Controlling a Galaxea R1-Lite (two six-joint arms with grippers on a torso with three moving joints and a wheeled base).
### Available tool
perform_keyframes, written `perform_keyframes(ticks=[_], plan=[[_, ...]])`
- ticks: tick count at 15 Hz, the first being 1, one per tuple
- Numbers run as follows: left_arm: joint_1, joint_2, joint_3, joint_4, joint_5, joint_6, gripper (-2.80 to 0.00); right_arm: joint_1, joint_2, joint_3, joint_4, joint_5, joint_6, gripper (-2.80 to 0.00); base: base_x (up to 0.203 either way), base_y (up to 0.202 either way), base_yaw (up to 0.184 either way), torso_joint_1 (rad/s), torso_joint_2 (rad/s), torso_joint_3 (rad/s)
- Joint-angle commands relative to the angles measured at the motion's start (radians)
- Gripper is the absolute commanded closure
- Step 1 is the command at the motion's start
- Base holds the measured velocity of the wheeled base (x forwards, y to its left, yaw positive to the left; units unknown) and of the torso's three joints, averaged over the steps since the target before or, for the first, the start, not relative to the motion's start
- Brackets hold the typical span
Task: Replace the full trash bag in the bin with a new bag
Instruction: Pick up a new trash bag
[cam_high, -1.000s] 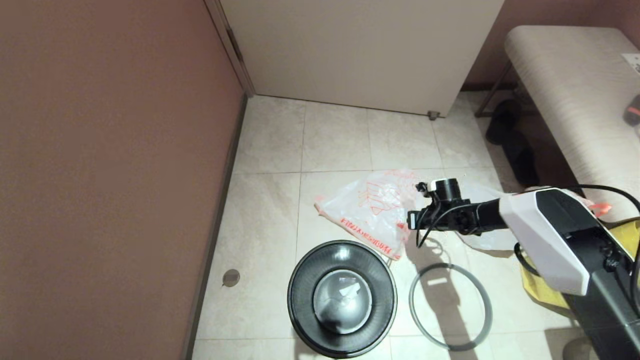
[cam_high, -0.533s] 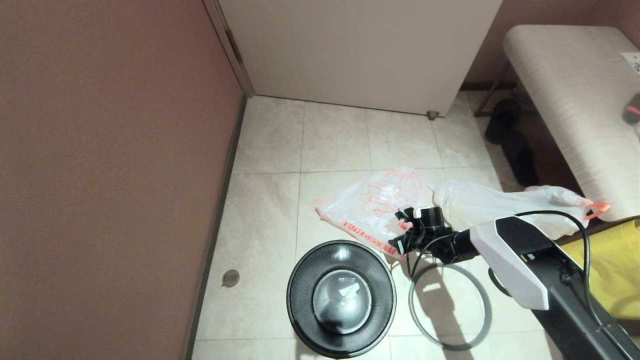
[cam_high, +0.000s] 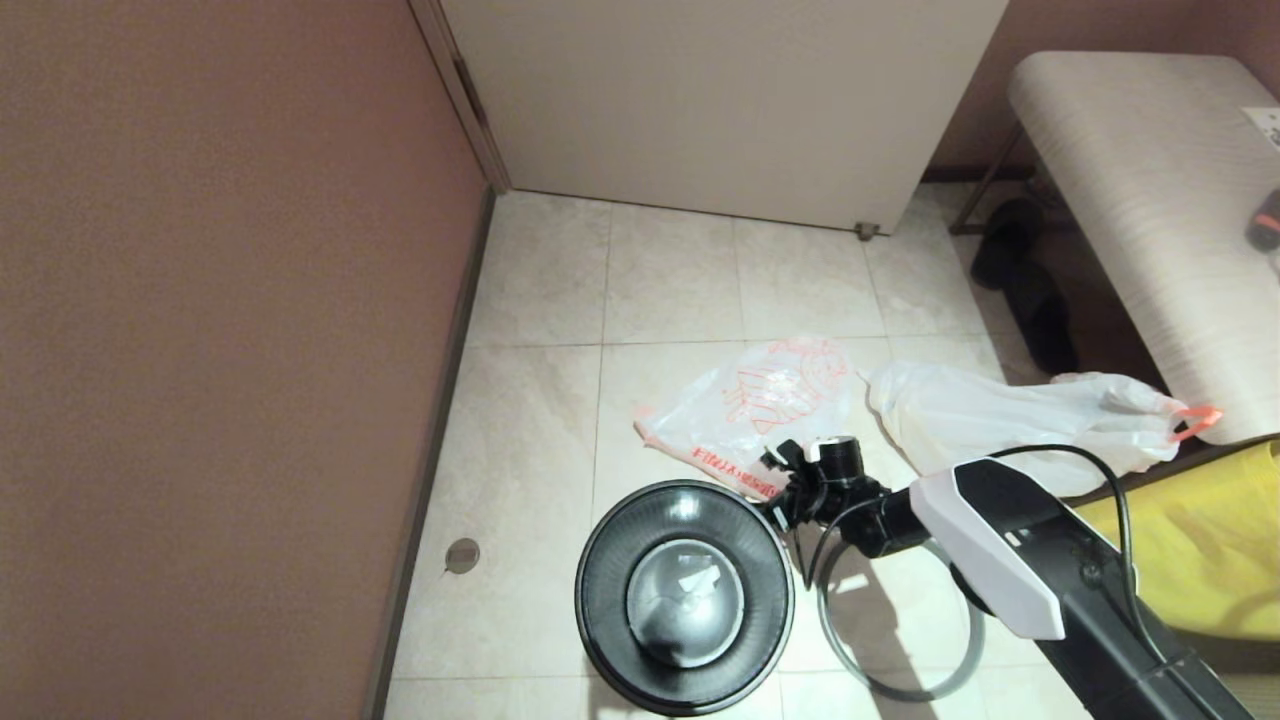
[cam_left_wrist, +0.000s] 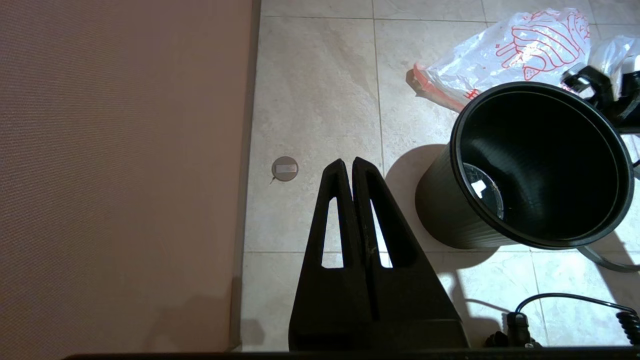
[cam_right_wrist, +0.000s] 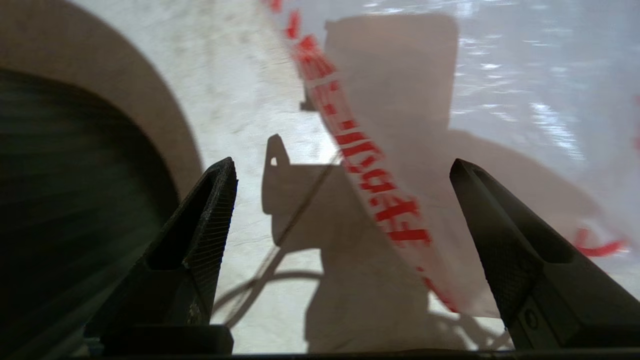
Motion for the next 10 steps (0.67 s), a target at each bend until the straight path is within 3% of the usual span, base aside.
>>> perform_keyframes(ticks=[1,5,10], plan=[[0.000,0.001,0.000,0.000,0.000,-0.001,0.00,-0.015,-0.022,0.004,-0.006,0.002,0.017,-2.80,0.000,0.000,0.000,0.000,0.00,0.000],[0.000,0.001,0.000,0.000,0.000,-0.001,0.00,-0.039,-0.067,0.041,0.040,0.022,0.167,-2.80,0.000,0.000,0.000,0.000,0.00,0.000],[0.000,0.001,0.000,0.000,0.000,-0.001,0.00,-0.082,-0.108,0.078,0.061,0.032,0.270,-2.80,0.000,0.000,0.000,0.000,0.00,0.000]])
